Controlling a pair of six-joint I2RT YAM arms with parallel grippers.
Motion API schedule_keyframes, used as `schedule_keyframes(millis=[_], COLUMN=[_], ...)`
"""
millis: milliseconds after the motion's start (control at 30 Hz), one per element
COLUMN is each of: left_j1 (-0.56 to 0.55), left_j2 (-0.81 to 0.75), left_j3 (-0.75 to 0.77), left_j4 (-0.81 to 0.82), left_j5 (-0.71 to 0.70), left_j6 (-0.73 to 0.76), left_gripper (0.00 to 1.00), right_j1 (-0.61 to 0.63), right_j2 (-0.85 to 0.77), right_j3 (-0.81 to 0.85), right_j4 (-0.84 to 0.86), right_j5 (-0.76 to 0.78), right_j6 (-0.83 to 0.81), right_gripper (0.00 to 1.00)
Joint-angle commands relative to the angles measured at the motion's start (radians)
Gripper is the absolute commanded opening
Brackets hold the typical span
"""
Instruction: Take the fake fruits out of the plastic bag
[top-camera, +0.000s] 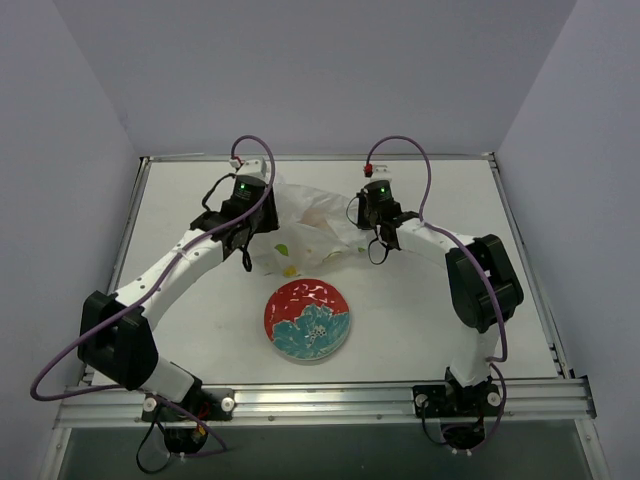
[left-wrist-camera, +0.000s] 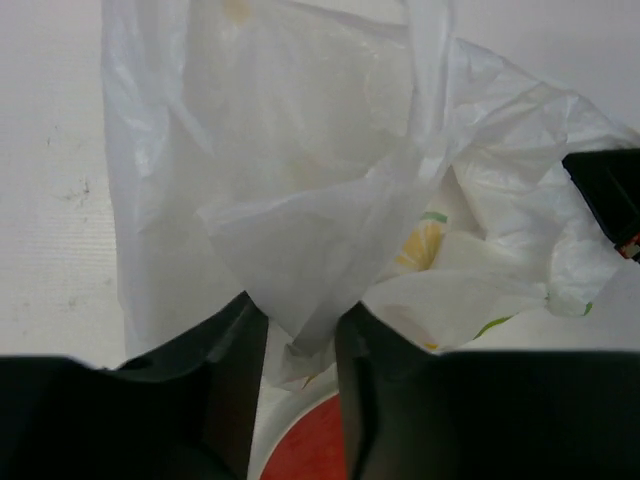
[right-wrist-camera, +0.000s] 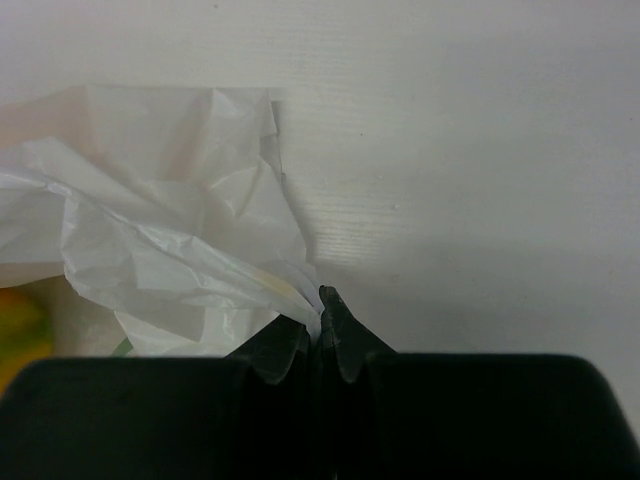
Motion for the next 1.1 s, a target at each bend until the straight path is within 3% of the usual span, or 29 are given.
schedule_keyframes(millis=[0, 100, 400, 567, 733, 800, 867, 900, 967, 1067], left_j1=[0.008, 0.009, 0.014, 0.018, 0.014, 0.014, 0.014, 0.014, 0.014, 0.012], left_j2=[-0.005, -0.065, -0.302, -0.343, -0.326, -0.315, -0.312, -0.309, -0.309, -0.321], left_j3=[-0.004, -0.098, -0.472, -0.658, -0.736, -0.749, -0.740, -0.723, -0.703, -0.675], left_j4=[0.055, 0.092, 0.227, 0.380, 0.524, 0.569, 0.580, 0.583, 0.583, 0.575], left_j5=[-0.049, -0.037, -0.029, 0.004, 0.072, 0.084, 0.094, 0.104, 0.110, 0.147], left_j6=[0.014, -0.002, -0.092, -0.138, -0.169, -0.177, -0.180, -0.180, -0.180, -0.186], left_gripper=[0.23, 0.03, 0.02, 0.02, 0.02, 0.02, 0.02, 0.02, 0.03, 0.02], right_j1=[-0.004, -0.005, -0.022, -0.051, -0.051, -0.050, -0.044, -0.034, -0.027, -0.013], right_j2=[-0.066, -0.064, 0.047, 0.120, 0.218, 0.216, 0.190, 0.151, 0.095, -0.047], right_j3=[-0.017, -0.020, 0.073, 0.190, 0.297, 0.322, 0.322, 0.322, 0.319, 0.239], right_j4=[0.034, 0.035, 0.023, -0.003, -0.061, -0.083, -0.093, -0.121, -0.158, -0.190], right_j5=[-0.006, 0.003, 0.072, 0.101, 0.088, 0.045, 0.023, 0.016, 0.011, 0.016], right_j6=[0.015, 0.011, 0.014, -0.002, -0.055, -0.069, -0.088, -0.098, -0.120, -0.095], right_gripper=[0.00, 0.00, 0.00, 0.00, 0.02, 0.10, 0.27, 0.52, 0.80, 0.95])
